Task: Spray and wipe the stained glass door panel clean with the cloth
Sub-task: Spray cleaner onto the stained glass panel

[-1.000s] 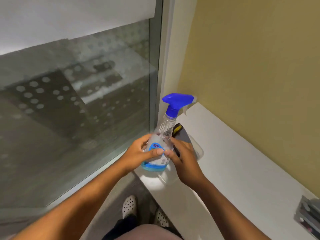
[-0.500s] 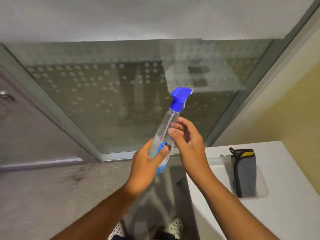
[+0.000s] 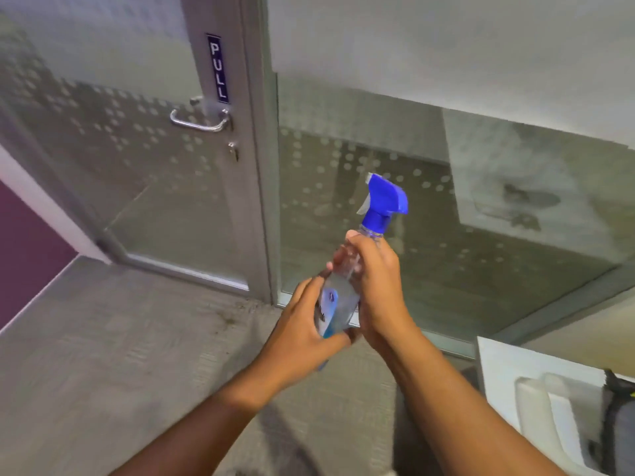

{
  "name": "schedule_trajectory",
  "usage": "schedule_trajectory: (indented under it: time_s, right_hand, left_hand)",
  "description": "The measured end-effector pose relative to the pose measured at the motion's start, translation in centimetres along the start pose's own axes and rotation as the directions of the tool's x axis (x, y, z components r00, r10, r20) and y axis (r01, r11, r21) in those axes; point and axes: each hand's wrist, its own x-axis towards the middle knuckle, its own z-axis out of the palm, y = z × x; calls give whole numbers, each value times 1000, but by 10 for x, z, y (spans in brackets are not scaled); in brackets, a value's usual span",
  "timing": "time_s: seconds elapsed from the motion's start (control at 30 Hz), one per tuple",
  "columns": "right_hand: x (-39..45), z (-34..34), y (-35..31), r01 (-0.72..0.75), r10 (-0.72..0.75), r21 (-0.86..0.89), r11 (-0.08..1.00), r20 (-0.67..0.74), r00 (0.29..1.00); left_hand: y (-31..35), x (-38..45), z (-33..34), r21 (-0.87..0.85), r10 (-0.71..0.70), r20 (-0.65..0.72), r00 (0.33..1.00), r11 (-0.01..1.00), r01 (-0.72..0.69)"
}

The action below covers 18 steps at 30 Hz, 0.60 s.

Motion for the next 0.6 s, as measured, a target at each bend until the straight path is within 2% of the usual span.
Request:
schedule_trajectory:
  time_s: [0.1,0.23,0.43,0.6]
  right_hand:
    - [-9,61,13,-59,51,88,994,93,994]
    - [-15,136,25,-62,27,154,986,221,975]
    - [3,217,29,63,-76,46,997,405,911]
    - [30,262,36,35,-70,75,997,535,842]
  left_hand:
    - [-22,-11,-60,-33,-6,-72,997,999,3]
    - [-39,-26,-131,4,10,-151,988,1000,-9]
    - [-63,-32,-208,87,25,-270,962,996,-2]
    - [-83,-21,-247,51,39,-304,952,998,-25]
